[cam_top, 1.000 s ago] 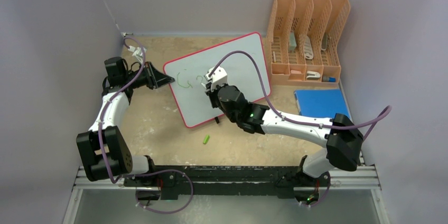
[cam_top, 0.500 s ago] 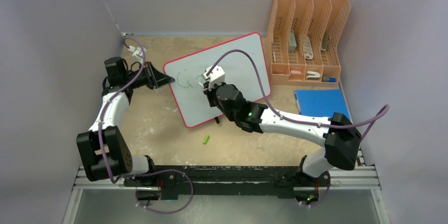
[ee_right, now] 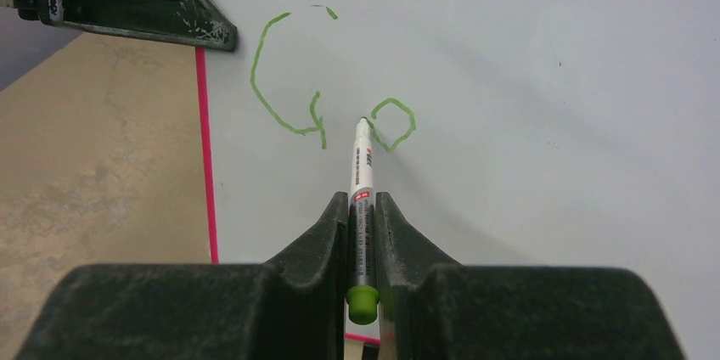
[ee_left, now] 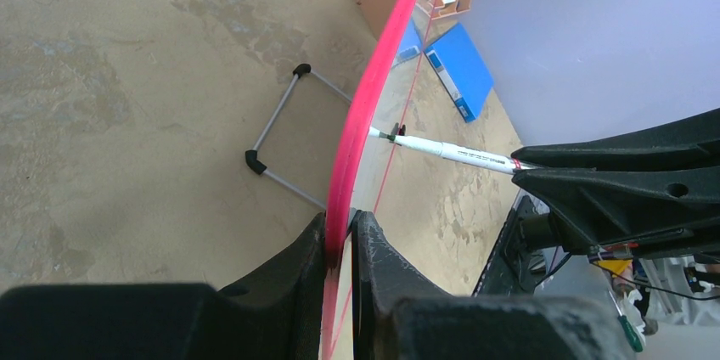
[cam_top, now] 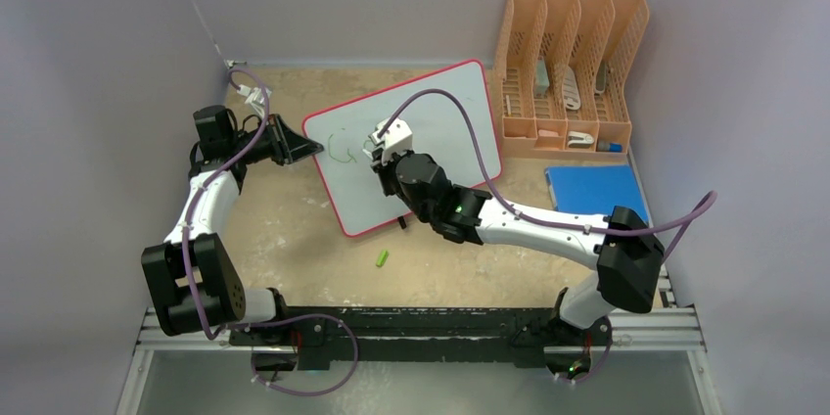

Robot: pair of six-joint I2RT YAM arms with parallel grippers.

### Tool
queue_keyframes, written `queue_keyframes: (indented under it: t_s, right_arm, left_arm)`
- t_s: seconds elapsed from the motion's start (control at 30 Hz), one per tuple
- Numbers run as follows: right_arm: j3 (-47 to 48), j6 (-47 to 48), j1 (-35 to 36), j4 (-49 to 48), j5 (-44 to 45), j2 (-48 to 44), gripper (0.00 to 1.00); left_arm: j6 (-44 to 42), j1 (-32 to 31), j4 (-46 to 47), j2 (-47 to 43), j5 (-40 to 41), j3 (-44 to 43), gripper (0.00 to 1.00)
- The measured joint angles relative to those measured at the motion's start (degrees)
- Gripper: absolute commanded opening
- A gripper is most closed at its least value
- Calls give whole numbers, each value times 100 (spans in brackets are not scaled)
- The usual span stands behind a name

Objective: Write a sentence on the whiteboard

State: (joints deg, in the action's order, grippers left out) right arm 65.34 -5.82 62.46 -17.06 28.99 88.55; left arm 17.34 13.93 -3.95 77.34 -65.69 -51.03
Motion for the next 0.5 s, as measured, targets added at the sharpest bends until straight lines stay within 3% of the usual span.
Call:
queue_keyframes:
  t_s: [0.5]
  right_arm:
    - [0,-2,13,0,42,0,0]
  left_arm:
    - [0,0,0,-2,2,0,0]
